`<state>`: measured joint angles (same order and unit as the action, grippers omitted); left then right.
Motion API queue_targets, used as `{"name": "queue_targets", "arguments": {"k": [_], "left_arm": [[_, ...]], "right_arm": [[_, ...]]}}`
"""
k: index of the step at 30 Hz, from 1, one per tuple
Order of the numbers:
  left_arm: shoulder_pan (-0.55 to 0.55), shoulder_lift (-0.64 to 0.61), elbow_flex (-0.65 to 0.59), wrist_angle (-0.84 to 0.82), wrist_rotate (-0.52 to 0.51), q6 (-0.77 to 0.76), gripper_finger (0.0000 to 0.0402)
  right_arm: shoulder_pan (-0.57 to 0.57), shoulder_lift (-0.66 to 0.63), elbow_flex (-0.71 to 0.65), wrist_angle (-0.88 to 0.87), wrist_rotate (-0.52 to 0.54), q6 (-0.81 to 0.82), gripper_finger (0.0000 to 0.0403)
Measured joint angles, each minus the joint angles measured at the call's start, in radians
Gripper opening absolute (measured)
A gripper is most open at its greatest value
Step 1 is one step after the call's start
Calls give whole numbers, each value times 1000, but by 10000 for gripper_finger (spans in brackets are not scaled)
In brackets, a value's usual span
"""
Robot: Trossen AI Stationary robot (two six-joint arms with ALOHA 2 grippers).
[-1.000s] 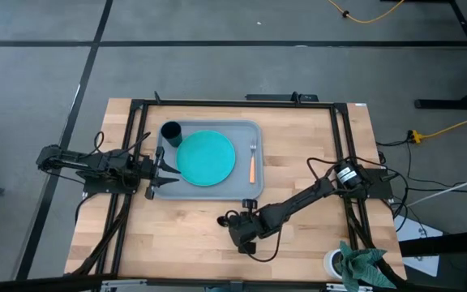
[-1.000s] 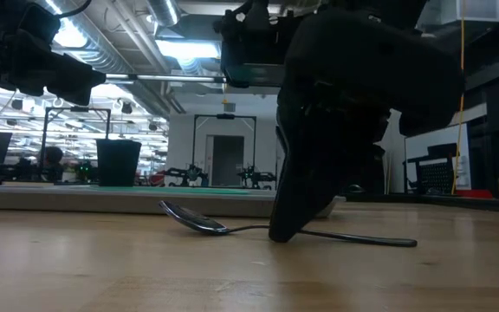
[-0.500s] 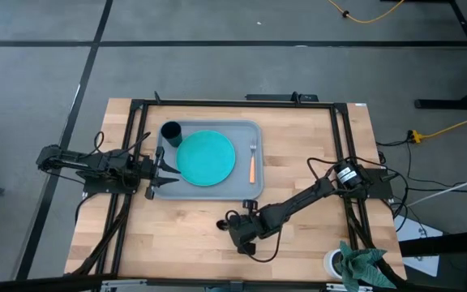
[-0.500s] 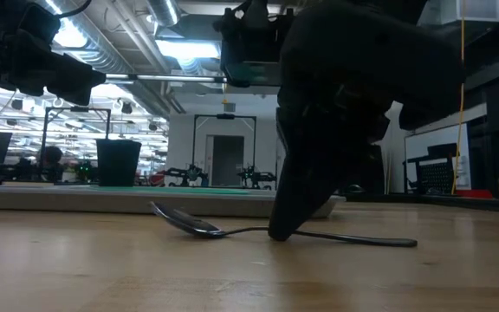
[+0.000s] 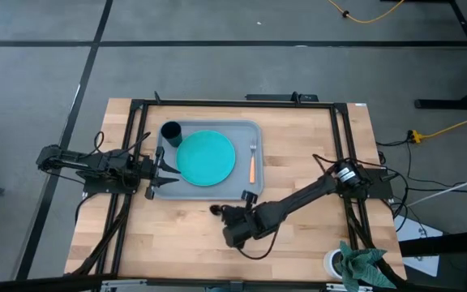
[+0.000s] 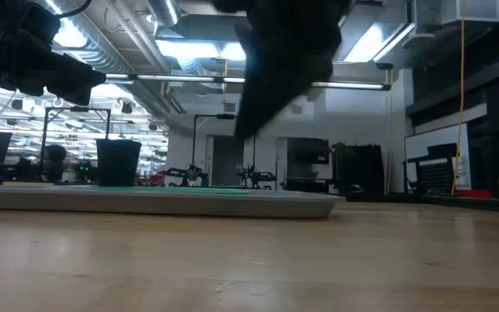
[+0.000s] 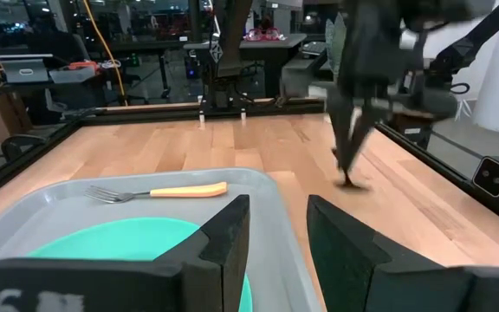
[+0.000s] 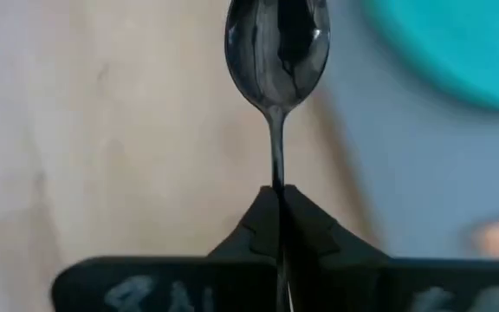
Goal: Pick and place plate/cup/fork/spoon on tray
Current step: Put the black spoon on the gray table tray to the left of the orange fork
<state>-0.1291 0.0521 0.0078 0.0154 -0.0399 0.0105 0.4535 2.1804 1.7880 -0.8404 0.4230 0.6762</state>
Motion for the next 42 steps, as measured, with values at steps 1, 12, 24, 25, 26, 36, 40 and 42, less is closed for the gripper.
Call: {"name": "queue_targets", "arguments": {"k": [1, 12, 24, 25, 26, 36, 40, 42], "left_arm": [[0, 0, 0, 0, 0, 0, 110], [0, 0, 0, 0, 0, 0, 110], [0, 0, 0, 0, 0, 0, 110], [0, 0, 0, 0, 0, 0, 110], [0, 0, 0, 0, 0, 0, 110], [0, 0, 0, 0, 0, 0, 110], [0, 0, 0, 0, 0, 0, 110], [0, 0, 0, 0, 0, 0, 110]], "right_arm": [[-4, 0, 35, -43, 48, 15, 2], [-245, -2, 109, -345, 310, 511, 0], [-455, -2, -73, -107, 27, 735, 0], [-461, -2, -84, -97, 10, 736, 0], [-465, -2, -93, -80, -4, 736, 0], [-471, -3, -152, -63, -35, 876, 0], [-471, -3, -188, -39, -13, 908, 6], [-471, -3, -201, -22, -7, 905, 16]]}}
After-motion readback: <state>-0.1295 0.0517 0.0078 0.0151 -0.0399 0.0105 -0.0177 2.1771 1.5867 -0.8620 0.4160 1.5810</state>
